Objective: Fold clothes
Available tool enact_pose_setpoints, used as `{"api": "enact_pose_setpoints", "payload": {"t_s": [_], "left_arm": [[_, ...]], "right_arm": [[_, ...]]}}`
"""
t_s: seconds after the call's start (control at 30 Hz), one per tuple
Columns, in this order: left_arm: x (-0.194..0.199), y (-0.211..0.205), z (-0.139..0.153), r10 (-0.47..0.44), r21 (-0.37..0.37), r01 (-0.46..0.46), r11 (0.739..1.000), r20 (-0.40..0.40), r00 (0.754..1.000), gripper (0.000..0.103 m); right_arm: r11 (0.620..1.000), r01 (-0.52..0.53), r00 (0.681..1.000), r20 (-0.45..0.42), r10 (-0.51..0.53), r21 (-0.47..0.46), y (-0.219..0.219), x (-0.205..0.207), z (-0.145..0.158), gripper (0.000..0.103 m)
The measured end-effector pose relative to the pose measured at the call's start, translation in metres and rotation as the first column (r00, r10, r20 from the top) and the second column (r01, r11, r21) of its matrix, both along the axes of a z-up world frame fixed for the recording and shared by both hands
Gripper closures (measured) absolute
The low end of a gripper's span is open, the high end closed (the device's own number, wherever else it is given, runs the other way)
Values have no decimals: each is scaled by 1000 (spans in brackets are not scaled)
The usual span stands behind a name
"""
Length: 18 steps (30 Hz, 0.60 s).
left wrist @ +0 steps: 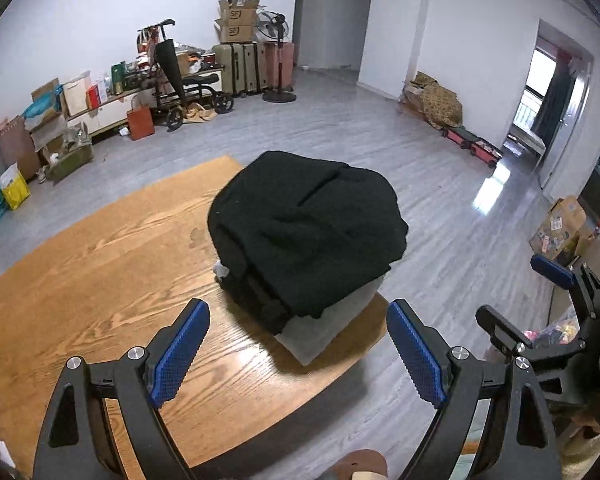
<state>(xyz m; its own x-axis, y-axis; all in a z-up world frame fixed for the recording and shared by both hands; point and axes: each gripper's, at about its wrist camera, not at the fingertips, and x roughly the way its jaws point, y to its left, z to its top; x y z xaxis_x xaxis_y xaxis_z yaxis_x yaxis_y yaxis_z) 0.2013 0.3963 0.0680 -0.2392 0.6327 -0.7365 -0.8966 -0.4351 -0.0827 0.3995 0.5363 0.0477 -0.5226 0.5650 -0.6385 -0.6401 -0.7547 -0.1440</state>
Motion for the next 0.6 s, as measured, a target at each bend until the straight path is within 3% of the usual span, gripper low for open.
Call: {"api": "enact_pose_setpoints", "payload": {"t_s": [0.6], "left_arm": [[-2,-10,5,-10,25,10,1000,9,1000,12]], "right_arm": [[1000,14,1000,-8,-14,10,-4,4,-1,0]]}}
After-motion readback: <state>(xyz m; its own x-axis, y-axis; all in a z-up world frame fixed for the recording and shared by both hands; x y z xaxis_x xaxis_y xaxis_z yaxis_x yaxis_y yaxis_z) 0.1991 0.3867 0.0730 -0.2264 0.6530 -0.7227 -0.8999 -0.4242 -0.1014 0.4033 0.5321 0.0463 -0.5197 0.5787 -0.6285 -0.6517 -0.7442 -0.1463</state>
